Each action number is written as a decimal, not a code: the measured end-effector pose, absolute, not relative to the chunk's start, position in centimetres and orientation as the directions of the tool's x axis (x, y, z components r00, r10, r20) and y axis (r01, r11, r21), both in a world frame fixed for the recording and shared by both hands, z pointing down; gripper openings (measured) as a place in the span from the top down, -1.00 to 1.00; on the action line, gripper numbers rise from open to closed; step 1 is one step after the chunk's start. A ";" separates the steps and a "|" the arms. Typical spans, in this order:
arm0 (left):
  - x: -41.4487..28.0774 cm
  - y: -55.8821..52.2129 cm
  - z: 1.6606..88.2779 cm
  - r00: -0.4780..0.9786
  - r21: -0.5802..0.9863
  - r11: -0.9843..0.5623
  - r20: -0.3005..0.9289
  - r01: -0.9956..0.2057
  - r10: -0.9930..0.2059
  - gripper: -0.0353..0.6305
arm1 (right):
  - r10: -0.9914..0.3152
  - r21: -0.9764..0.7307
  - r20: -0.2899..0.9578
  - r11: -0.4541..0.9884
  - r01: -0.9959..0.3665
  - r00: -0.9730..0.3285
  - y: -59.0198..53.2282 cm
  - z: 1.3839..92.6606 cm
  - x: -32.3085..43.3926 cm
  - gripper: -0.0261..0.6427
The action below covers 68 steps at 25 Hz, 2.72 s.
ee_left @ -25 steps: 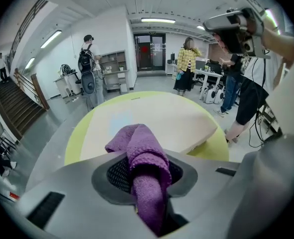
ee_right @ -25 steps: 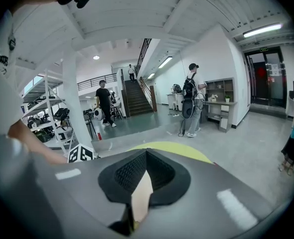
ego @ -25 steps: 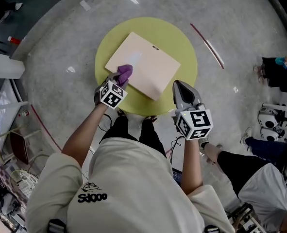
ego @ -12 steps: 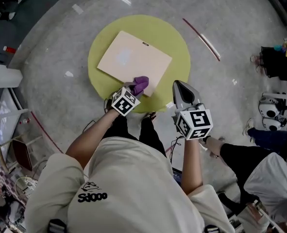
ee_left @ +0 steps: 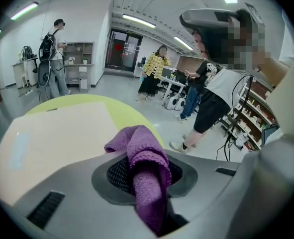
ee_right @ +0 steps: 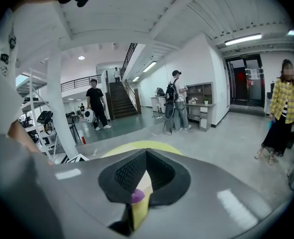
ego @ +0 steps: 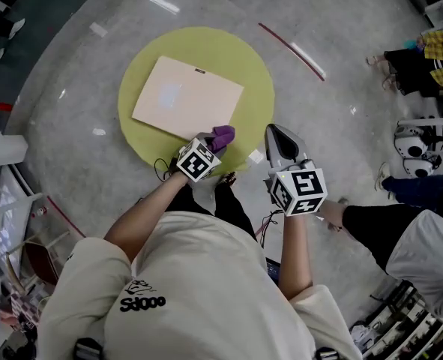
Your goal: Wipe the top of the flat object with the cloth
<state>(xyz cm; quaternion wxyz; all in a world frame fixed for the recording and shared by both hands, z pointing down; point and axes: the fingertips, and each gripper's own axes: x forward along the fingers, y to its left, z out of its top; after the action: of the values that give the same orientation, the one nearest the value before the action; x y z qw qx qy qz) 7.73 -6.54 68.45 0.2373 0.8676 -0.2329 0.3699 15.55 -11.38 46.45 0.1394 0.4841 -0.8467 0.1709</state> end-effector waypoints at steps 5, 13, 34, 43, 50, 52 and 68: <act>7.3 -9.9 65.4 0.645 0.180 -0.754 0.662 -0.632 -0.382 0.59 | -0.791 -0.126 0.391 0.461 -0.878 -0.471 -11.9 44.9 16.9 0.89; 2.7 -16.9 57.7 0.609 0.040 -0.714 0.556 -0.699 -0.566 0.59 | -0.794 -0.074 0.313 0.527 -0.847 -0.521 -15.2 41.6 15.1 0.89; -14.0 -21.8 36.2 0.341 -0.178 -0.390 0.255 -0.903 -0.905 0.59 | -0.737 0.143 0.147 0.676 -0.723 -0.660 -21.9 30.9 6.5 0.89; -15.3 -20.4 30.2 0.324 -0.239 -0.358 0.168 -0.903 -0.931 0.59 | -0.684 0.178 0.117 0.728 -0.662 -0.720 -21.2 27.6 3.3 0.89; -15.3 -19.6 28.5 0.334 -0.263 -0.358 0.131 -0.896 -0.933 0.58 | -0.670 0.181 0.093 0.739 -0.649 -0.736 -20.4 26.6 2.1 0.89; -15.2 -19.5 28.5 0.341 -0.264 -0.365 0.132 -0.893 -0.931 0.58 | -0.671 0.191 0.098 0.738 -0.648 -0.735 -20.2 26.7 2.0 0.89; -14.7 -18.7 29.2 0.364 -0.259 -0.397 0.166 -0.881 -0.916 0.58 | -0.652 0.188 0.111 0.754 -0.629 -0.750 -19.6 27.1 0.5 0.89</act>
<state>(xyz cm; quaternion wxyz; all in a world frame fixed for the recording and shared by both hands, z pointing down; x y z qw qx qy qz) -14.71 -18.68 29.22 -0.0627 0.8235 -0.5455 0.1422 0.50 -19.63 27.15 0.0849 0.3434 -0.9327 -0.0698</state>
